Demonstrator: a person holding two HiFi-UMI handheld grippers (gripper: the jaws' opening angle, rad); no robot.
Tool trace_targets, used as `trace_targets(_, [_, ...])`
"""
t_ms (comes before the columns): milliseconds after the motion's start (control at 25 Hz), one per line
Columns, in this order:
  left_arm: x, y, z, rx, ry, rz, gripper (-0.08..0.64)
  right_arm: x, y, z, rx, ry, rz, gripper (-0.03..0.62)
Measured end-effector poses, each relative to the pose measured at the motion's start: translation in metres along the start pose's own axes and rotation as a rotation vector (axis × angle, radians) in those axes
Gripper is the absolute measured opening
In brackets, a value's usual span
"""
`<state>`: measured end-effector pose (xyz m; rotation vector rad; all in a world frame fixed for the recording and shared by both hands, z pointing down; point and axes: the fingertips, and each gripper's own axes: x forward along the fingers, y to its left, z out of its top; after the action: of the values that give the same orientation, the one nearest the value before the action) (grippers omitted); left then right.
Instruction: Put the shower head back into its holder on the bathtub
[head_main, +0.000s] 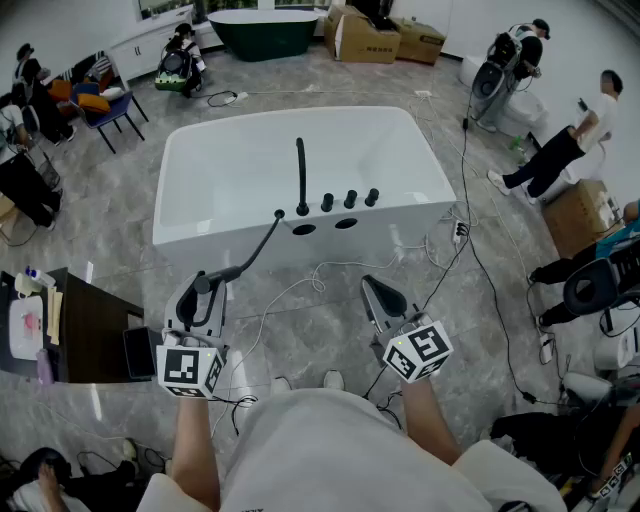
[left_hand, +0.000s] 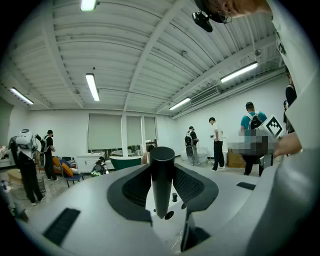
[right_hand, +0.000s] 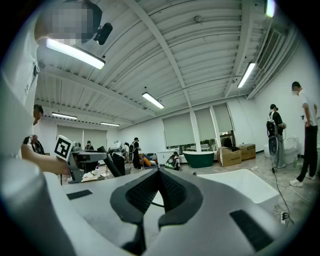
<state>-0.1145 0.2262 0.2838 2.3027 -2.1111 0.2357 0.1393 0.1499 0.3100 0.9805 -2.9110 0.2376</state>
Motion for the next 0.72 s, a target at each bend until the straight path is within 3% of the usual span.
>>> trace_targets(720, [0.001, 0.008, -0.009, -0.025, -0.002, -0.030, 0.143, 0.012, 0.023, -0.002, -0.012, 0.009, 0.030, 0.017])
